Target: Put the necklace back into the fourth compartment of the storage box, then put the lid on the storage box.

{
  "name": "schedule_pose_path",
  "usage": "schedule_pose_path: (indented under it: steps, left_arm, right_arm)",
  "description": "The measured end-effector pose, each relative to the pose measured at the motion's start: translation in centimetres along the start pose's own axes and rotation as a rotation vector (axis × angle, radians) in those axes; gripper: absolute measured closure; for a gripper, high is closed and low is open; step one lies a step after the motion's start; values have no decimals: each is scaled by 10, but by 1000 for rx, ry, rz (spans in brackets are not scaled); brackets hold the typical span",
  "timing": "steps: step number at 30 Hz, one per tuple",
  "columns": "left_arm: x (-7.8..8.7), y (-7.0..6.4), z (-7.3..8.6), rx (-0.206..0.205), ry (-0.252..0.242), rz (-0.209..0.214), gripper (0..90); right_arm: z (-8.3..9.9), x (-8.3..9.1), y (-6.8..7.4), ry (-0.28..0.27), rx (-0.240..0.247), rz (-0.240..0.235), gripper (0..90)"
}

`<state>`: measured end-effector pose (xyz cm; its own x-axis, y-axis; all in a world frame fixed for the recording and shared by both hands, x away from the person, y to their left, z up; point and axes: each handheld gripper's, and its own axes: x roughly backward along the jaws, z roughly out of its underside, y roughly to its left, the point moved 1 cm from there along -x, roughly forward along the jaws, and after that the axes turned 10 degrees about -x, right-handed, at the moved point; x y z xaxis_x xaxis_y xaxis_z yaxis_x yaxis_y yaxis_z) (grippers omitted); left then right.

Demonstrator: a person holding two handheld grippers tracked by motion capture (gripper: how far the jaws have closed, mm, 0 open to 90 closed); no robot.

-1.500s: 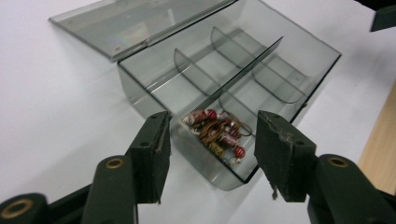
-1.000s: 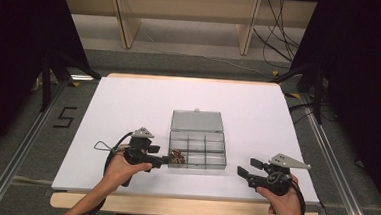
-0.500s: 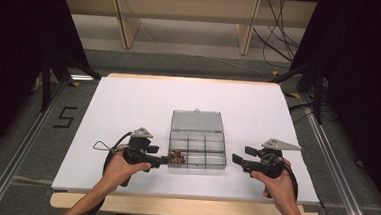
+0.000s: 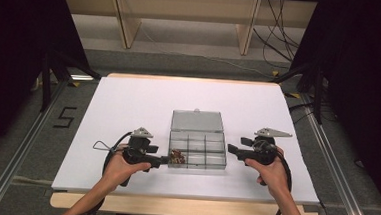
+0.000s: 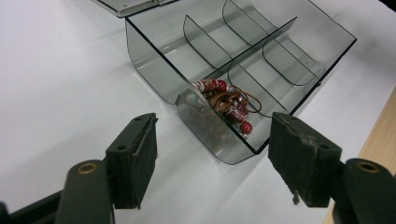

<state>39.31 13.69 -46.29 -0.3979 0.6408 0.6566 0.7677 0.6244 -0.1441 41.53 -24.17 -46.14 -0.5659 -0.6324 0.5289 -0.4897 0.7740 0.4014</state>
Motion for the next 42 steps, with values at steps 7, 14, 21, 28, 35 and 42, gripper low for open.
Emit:
schedule_pose_path:
  steps: [7, 14, 21, 28, 35, 42]
  left_arm:
    - [1, 1, 0, -1, 2, -8, 319]
    - [1, 2, 0, 4, 4, -6, 329]
    - [2, 4, 0, 8, 0, -11, 347]
    - [-4, 3, 0, 10, -5, -5, 387]
    - [-7, 2, 0, 7, -2, 3, 427]
    - [-11, 3, -1, -8, 17, 18, 444]
  right_arm:
    - [-11, -12, -2, 10, -4, 9, 306]
    - [-21, -21, -8, 13, -25, 12, 303]
    - [-34, -29, -14, -4, -73, 21, 306]
    - [-45, -40, -20, 4, -112, 32, 308]
    - [-43, -53, -26, 32, -159, 28, 308]
    - [-43, -62, -31, 35, -132, 34, 316]
